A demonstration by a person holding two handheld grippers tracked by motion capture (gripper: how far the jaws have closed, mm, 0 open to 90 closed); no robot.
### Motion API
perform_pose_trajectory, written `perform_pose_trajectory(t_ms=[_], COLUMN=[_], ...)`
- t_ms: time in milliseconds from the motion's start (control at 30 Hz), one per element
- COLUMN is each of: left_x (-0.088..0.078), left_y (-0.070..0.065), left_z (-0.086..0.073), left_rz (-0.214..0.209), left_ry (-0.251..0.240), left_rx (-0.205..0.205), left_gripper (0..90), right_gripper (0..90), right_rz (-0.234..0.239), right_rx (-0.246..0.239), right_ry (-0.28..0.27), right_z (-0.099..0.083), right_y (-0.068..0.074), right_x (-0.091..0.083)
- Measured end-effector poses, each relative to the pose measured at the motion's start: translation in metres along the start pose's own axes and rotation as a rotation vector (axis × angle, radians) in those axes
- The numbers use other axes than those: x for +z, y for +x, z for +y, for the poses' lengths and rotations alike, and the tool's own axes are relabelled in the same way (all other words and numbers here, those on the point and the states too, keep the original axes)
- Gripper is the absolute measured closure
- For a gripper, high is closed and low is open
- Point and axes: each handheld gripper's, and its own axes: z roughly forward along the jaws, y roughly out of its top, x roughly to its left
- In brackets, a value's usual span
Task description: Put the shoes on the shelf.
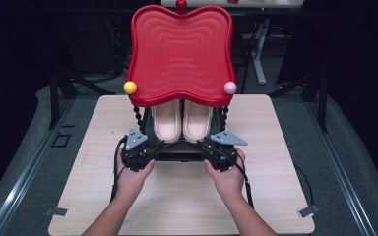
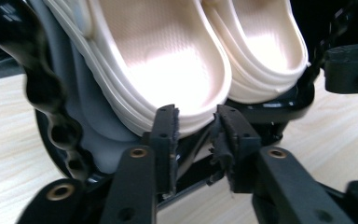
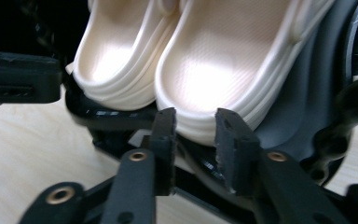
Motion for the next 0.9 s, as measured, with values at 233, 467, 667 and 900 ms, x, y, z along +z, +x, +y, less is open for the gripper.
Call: perform_pose_trajectory(t_ms=[233,467,667,900], left_x=[0.005,0.015,0.021,0.027], left_y=[0.006,0.012,0.013,0.011], left_z=[0.004,0.003,0.003,0.002], left_rz=[0.051,0.072,0.077,0.079], left_ry=[-0.044,-0.041,-0.049,-0.058], left_rx=[-0.035,-0.061,-0.074,-0.061], left_gripper=[54.3,50.0,48.0,50.1], right_gripper=[56.0,51.2,49.8,51.4], right_rz=[-0.039,-0.076,-0.076,-0.072], right_rx=[0.046,0.063,0.092,0.096], right_ry=[-0.034,-0.028,-0.033,-0.03], right_z=[0.007,0.008,0.008,0.008], right_y=[-0.008,-0.012,-0.014,-0.015], right_x=[0.004,0.016,0.021,0.027])
